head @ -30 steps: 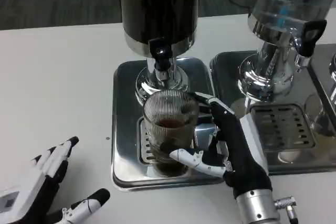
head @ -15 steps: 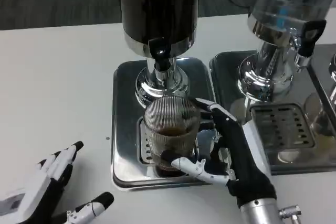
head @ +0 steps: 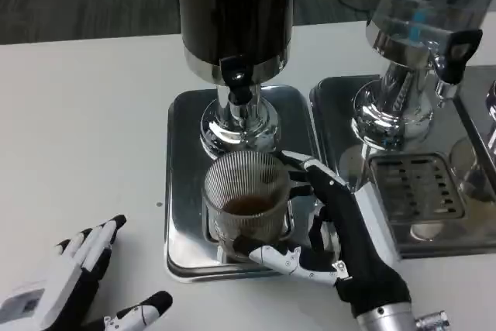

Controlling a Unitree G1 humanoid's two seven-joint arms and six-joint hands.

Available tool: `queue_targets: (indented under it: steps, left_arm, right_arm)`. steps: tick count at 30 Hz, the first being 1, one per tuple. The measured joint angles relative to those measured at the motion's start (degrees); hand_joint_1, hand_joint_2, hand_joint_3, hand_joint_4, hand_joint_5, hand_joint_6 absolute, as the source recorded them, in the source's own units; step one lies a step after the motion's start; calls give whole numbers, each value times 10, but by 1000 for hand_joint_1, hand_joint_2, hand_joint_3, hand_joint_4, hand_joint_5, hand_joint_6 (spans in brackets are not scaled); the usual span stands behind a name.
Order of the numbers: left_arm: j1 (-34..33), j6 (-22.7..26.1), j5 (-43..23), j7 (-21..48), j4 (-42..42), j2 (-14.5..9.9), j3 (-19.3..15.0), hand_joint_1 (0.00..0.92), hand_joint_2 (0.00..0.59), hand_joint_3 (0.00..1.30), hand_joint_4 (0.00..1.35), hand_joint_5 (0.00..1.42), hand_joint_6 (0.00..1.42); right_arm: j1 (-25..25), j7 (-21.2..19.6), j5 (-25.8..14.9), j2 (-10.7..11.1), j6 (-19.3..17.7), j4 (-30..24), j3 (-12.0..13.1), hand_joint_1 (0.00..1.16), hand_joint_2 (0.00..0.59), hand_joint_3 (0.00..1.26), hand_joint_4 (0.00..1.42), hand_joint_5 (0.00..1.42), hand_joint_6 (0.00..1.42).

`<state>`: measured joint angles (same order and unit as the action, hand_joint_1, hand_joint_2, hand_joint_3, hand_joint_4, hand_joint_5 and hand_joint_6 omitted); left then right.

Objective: Grasp the cup under the faucet to collect the drink, then remove the cup.

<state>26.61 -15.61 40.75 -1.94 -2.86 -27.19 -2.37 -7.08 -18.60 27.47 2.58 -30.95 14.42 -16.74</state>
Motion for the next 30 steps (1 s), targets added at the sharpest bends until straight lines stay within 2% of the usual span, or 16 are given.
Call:
queue_targets:
  steps: [8, 13, 18, 30]
  left_arm:
    - [5, 14, 1, -11, -8, 1, 8, 0, 98, 0, 0, 0, 0]
    - [5, 25, 3, -13, -14, 3, 14, 0, 102, 0, 0, 0, 0]
    - [7, 40, 16, -20, -37, 10, 26, 0, 101, 0, 0, 0, 0]
    - [30, 61, 47, -41, -69, 18, 37, 0, 104, 0, 0, 0, 0]
  right_arm:
    - [-1, 6, -3, 0, 0, -11, 1, 947, 174, 538, 645, 924, 1332]
    - [-2, 8, -1, 9, -5, -16, 3, 944, 173, 538, 643, 923, 1332]
    - [-4, 20, -10, 18, -8, -17, 7, 943, 173, 538, 645, 923, 1332]
    - [-14, 47, -28, 20, -9, -34, 6, 941, 173, 538, 645, 914, 1334]
